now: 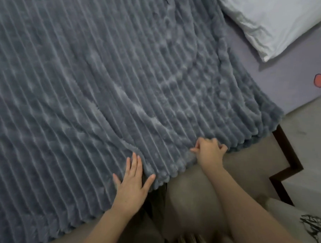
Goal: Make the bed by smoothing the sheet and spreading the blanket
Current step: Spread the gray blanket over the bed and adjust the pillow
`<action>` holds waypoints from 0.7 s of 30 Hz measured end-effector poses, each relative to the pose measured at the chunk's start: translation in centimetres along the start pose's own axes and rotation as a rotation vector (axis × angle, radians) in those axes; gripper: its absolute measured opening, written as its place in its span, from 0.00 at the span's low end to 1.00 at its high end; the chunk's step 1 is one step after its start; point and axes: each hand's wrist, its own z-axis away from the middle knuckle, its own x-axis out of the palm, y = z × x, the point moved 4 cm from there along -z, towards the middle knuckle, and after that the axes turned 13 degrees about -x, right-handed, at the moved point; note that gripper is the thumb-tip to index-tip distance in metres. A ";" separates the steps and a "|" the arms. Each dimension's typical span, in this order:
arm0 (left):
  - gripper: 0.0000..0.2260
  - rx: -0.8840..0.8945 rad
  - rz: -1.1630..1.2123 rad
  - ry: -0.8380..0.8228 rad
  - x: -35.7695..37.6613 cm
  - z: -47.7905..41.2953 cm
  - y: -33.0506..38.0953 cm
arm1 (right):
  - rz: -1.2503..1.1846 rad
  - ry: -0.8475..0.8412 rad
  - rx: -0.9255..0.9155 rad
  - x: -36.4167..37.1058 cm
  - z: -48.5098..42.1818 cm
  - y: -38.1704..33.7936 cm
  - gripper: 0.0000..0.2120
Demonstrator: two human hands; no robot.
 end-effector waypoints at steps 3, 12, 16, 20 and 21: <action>0.39 -0.115 -0.130 -0.067 0.9 -0.3 1.4 | 0.004 0.060 -0.005 -2.1 -1.0 2.4 0.07; 0.39 -0.261 -0.278 -0.166 1.1 -0.1 4.0 | -0.387 -0.121 0.056 -6.3 -5.2 8.0 0.12; 0.34 -0.079 -0.245 -0.091 -0.6 -0.9 7.4 | -0.227 0.109 0.028 -10.5 -9.8 11.7 0.28; 0.31 -0.018 -0.128 -0.022 -2.0 -3.0 11.4 | -0.101 0.042 0.130 -13.1 -15.0 15.1 0.46; 0.31 -0.026 -0.104 -0.016 -2.2 -3.5 12.3 | -0.114 -0.008 0.163 -13.4 -16.1 15.7 0.47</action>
